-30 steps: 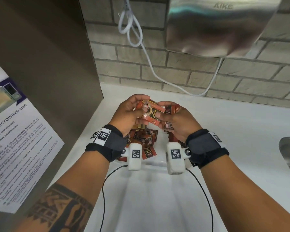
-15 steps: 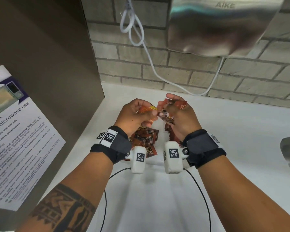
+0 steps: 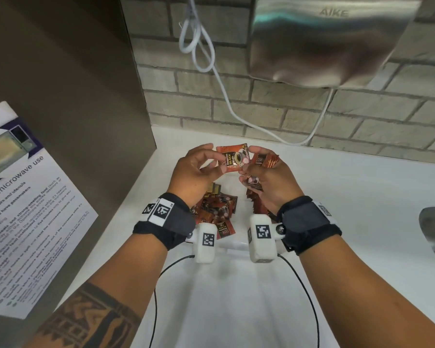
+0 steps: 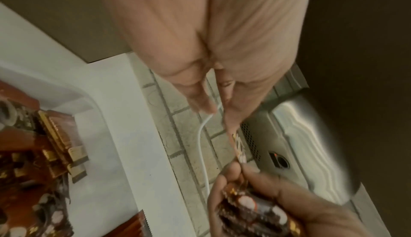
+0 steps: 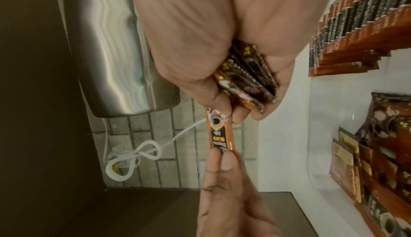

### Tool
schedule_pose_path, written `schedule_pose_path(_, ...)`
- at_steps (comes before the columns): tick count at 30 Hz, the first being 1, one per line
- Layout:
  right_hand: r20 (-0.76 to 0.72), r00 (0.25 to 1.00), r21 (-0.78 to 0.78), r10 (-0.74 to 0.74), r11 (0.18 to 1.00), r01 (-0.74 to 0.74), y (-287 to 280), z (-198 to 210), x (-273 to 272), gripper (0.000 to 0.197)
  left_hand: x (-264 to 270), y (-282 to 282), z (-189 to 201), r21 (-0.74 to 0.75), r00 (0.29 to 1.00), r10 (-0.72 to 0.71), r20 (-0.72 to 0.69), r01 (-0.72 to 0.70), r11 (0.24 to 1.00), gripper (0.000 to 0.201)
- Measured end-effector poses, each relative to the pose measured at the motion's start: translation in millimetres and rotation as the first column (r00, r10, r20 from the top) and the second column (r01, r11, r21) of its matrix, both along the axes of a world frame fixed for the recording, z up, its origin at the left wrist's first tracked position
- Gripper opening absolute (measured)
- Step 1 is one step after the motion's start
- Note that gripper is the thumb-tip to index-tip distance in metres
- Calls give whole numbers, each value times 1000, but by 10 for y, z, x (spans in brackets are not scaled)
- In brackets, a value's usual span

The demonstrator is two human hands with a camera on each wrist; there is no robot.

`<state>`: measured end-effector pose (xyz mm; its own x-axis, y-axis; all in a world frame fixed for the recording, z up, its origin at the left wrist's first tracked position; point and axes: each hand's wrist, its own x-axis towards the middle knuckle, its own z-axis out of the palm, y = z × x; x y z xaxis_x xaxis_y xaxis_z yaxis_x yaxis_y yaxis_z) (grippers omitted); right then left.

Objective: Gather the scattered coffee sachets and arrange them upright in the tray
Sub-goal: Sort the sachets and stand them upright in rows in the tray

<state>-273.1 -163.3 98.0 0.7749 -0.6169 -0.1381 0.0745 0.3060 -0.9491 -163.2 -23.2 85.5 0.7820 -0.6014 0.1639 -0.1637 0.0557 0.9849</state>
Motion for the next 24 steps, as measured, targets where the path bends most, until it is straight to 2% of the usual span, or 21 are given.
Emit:
schedule_pose_path(5,-26,999,-11,19,1000,-19,47,-21,2,41,-2,28,-2,-27,991,-42,-125,39,999,27)
schedule_pose_path(8,-36,999,-33,25,999,-27,54,-30,-20,36,35,51,6,13,999,-21,-35,21,1000,29)
schedule_pose_path(10,-69,995,-82,75,993,-80,13,-18,-38,39,79,62,42,68,996,-61,71,56,996,29)
schedule_pose_path(12,-114,967,-117,226,964,-239,-21,12,-51,42,85,43,94,151,974,-141,179,115,982,30)
schedule_pose_path(14,-161,912,-103,378,913,-396,-11,51,-61,33,46,7,134,225,940,-205,274,145,964,30)
schedule_pose_path(17,-192,866,-2,461,883,-470,16,68,-81,25,-29,4,194,282,921,-275,276,196,939,39)
schedule_pose_path(18,-185,871,24,455,888,-459,8,69,-90,25,-44,20,203,309,894,-320,315,222,925,49)
schedule_pose_path(21,-182,884,45,430,902,-430,18,62,-105,20,-139,24,192,477,715,-548,434,333,813,87)
schedule_pose_path(22,-166,889,55,426,904,-423,44,48,-90,18,-176,-1,190,540,677,-595,433,334,772,95)
schedule_pose_path(24,-145,903,40,405,914,-403,103,15,-61,23,-218,-63,160,613,620,-605,500,240,753,97)
